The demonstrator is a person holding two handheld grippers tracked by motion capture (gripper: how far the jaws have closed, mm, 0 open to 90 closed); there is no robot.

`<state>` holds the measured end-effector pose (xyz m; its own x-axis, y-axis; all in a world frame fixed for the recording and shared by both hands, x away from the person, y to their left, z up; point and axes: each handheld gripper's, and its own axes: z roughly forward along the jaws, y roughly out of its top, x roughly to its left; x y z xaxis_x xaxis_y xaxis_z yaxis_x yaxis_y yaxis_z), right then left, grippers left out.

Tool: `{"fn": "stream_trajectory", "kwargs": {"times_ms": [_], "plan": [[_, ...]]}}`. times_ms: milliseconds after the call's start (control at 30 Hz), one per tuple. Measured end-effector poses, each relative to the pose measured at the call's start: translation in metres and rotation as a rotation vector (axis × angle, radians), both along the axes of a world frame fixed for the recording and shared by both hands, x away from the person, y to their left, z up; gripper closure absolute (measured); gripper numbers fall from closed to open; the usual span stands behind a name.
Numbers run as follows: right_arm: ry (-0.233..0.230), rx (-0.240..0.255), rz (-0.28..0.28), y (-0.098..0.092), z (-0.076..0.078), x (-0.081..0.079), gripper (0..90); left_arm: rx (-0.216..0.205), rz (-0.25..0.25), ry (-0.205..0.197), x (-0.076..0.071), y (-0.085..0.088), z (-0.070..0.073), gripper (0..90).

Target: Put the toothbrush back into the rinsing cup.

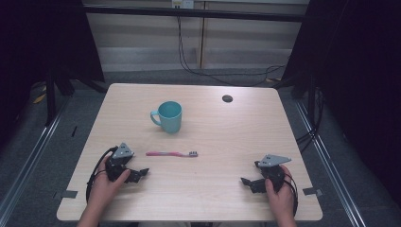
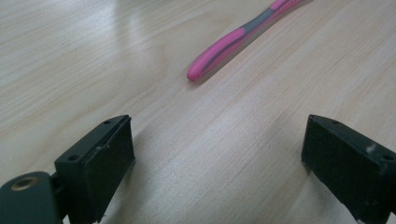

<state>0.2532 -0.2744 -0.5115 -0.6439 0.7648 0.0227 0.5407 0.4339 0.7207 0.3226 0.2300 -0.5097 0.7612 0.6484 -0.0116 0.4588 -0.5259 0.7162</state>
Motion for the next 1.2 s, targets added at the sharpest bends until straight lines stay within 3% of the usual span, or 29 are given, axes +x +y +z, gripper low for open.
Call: {"fn": "stream_trajectory", "kwargs": {"times_ms": [233,400,567,600,667,700,767,833,867,900,1000,1067,1133,1200], "plan": [[0.0,0.0,0.001,0.0,0.0,0.0,11.0,0.0,-0.001,0.002,0.0,0.0,0.0,8.5],[0.0,-0.001,0.001,0.0,0.0,0.0,11.0,0.016,-0.022,0.014,0.0,-0.004,0.0,2.2],[0.001,-0.001,0.001,0.0,0.0,0.0,11.0,0.039,-0.035,0.036,0.001,-0.005,0.004,7.3],[0.001,-0.001,0.001,0.0,0.0,0.0,11.0,0.078,-0.061,0.074,0.002,-0.008,0.01,10.4],[0.001,0.0,0.001,0.0,0.0,0.0,11.0,0.112,-0.091,0.102,0.003,-0.013,0.015,18.4],[0.001,0.0,0.001,0.0,0.0,0.0,11.0,0.15,-0.11,0.115,0.005,-0.017,0.018,18.4],[0.001,0.0,0.001,0.0,0.0,0.0,11.0,0.168,-0.121,0.124,0.006,-0.02,0.02,18.6],[0.001,0.0,0.001,0.0,0.0,0.0,11.1,0.243,-0.183,0.156,0.011,-0.031,0.025,19.5],[0.001,0.0,0.001,0.0,0.0,0.0,11.0,0.243,-0.183,0.156,0.011,-0.031,0.025,19.7],[0.001,0.0,0.001,0.0,0.0,0.0,11.0,0.295,-0.205,0.157,0.013,-0.037,0.029,19.7],[0.001,0.0,0.001,0.0,0.0,0.0,11.1,0.332,-0.227,0.181,0.016,-0.042,0.033,19.8],[0.001,-0.001,0.001,0.0,0.0,0.0,11.0,0.353,-0.261,0.22,0.019,-0.047,0.039,19.8],[0.001,-0.001,0.001,0.0,0.0,0.0,11.1,0.402,-0.288,0.225,0.02,-0.051,0.041,19.8],[0.001,-0.001,0.001,0.0,0.0,0.0,11.1,0.423,-0.298,0.226,0.021,-0.055,0.043,19.9]]}}
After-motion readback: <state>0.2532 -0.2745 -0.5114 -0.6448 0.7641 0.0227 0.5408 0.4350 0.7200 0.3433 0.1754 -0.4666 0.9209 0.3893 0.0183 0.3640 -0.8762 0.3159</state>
